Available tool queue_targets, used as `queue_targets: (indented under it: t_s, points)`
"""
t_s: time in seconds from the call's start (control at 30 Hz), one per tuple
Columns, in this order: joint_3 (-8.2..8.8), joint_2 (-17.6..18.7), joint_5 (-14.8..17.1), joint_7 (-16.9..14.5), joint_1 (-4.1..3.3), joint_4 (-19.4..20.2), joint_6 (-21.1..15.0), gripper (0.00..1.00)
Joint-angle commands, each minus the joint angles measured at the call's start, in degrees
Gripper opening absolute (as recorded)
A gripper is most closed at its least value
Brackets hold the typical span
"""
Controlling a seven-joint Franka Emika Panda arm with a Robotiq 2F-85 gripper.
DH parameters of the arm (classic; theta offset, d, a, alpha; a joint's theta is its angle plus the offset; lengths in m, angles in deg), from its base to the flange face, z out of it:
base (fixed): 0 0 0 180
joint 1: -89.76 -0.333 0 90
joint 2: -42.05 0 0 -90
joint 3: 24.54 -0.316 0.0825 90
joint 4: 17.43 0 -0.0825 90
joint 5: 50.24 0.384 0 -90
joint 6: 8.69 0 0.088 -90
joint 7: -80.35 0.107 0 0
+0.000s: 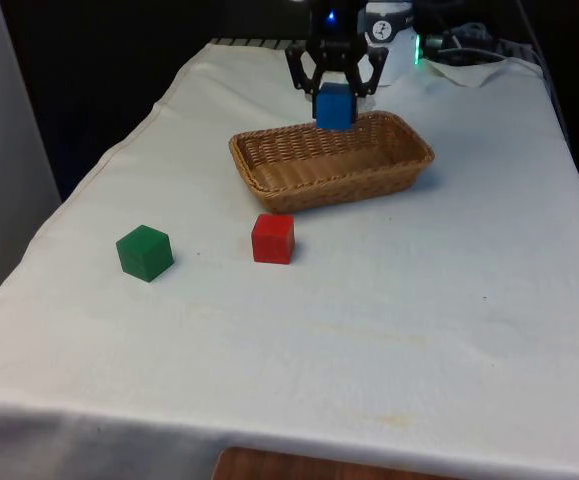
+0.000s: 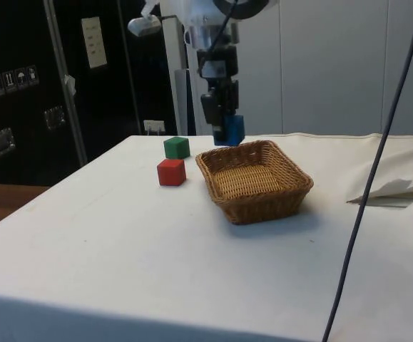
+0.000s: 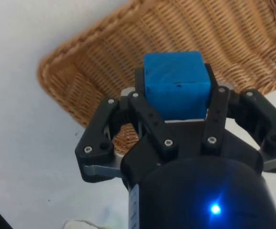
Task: Pick up the blue cube and place it into the basket.
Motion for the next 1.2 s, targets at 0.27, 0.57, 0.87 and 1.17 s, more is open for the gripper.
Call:
queue_targets:
  t_s: [0.27, 0.57, 0.87, 1.17]
  points:
    - [2.64, -0.92, 0.00, -3.38, 0.11, 2.46, -0.80, 0.00]
    - [3.09, -0.57, 0.46, -4.24, 0.23, 2.86, -1.43, 0.00]
    - [3.61, 2.18, 0.52, -4.76, 0.17, 2.98, -3.72, 0.00]
    - [3.50, 6.13, 0.57, -4.64, 0.17, 3.09, -7.68, 0.00]
